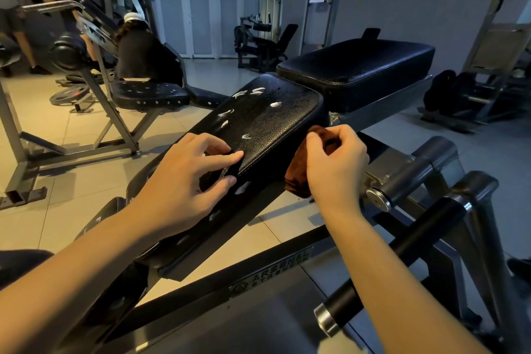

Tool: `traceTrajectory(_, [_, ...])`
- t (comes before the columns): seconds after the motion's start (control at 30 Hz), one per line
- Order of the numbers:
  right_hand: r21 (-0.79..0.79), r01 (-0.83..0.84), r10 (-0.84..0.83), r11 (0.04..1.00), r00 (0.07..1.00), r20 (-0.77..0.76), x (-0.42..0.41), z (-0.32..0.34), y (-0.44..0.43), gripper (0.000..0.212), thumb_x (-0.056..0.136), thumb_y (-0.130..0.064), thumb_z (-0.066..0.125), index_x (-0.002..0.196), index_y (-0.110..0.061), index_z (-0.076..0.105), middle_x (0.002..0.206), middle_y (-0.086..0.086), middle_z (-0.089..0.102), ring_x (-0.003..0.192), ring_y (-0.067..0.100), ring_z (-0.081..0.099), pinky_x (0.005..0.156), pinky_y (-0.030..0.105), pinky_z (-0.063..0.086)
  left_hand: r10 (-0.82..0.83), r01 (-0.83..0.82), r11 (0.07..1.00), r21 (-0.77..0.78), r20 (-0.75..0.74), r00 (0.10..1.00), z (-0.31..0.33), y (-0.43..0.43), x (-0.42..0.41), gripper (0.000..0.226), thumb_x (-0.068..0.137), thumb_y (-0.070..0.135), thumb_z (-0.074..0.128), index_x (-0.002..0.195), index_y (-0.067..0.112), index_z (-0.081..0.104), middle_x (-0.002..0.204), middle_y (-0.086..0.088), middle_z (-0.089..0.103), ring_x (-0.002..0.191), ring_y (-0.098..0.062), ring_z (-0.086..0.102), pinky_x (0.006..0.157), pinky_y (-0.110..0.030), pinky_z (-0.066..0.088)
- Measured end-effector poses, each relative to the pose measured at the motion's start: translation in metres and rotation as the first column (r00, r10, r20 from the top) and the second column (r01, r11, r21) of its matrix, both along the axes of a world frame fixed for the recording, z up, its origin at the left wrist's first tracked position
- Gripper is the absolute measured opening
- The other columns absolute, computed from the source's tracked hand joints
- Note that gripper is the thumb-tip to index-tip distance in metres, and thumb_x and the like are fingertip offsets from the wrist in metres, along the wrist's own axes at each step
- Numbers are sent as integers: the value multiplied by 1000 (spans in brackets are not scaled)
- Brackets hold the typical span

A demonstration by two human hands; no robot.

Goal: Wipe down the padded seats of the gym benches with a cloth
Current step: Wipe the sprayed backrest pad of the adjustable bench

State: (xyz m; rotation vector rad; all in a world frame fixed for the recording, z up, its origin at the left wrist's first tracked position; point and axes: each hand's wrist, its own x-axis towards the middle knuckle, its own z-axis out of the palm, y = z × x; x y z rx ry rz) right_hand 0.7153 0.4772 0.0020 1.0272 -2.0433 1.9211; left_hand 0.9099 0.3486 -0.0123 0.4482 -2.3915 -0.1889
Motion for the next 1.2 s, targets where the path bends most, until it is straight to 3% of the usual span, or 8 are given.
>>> traceTrajectory(0.23, [172,-114,171,978,917,-362,36,-37,-2,3,98,-24,64,100,-23,63,92,-14,61,89,-3,56,76,9,46,-30,30,998,54,-14,999,-4,-6,1,54,90,62,43,138,41,58,128,19,49,123,1,43,98,-25,40])
traceTrajectory(0.4, [30,7,-2,1000,985,-173,-13,-9,4,9,97,-24,66,103,-26,60,96,-17,60,93,-9,55,79,10,49,-23,23,999,34,-6,1000,-1,-3,0,55,90,61,43,137,39,60,128,17,50,123,-2,43,99,-31,41])
traceTrajectory(0.47, [25,17,-11,1000,973,-232,-7,-11,3,8,97,-21,66,103,-24,62,95,-12,62,90,-12,54,77,3,42,-16,16,999,28,-4,1000,-2,-2,1,53,91,59,44,138,38,60,128,15,50,122,-3,43,100,-32,41])
traceTrajectory(0.63, [211,-110,207,971,825,-526,41,-39,-1,6,97,-17,64,102,-18,67,97,-6,62,89,5,58,74,17,49,-24,25,999,27,-4,1000,-1,-3,2,54,91,60,44,137,38,61,128,14,52,122,-5,45,99,-37,44])
traceTrajectory(0.83, [15,90,-82,996,957,-277,-18,-2,0,9,97,-22,66,105,-24,63,99,-11,63,89,-14,52,79,6,44,-3,4,999,-35,14,1000,0,0,1,50,94,51,50,138,30,62,126,9,55,119,-9,46,98,-38,44])
traceTrajectory(0.9, [12,39,-34,999,950,-312,-2,-12,-3,9,98,-16,65,105,-22,63,100,-7,64,90,-13,53,80,2,40,-6,6,999,-34,13,1000,-1,-1,1,48,94,48,52,138,31,62,126,9,55,119,-9,46,98,-36,43])
traceTrajectory(1.07, [221,-125,236,967,769,-594,41,-46,-1,9,97,-13,65,105,-15,68,99,-4,63,91,6,59,75,19,51,-19,19,1000,-7,0,1000,-1,-2,1,53,93,56,45,137,33,62,126,12,54,120,-7,45,98,-34,42])
traceTrajectory(1.2, [54,29,-7,998,931,-365,-12,-14,0,9,97,-18,65,105,-17,66,100,-7,64,89,-3,57,80,13,47,-3,3,1000,-25,-4,1000,1,0,0,47,93,47,53,137,31,63,125,10,55,120,-8,46,98,-35,43])
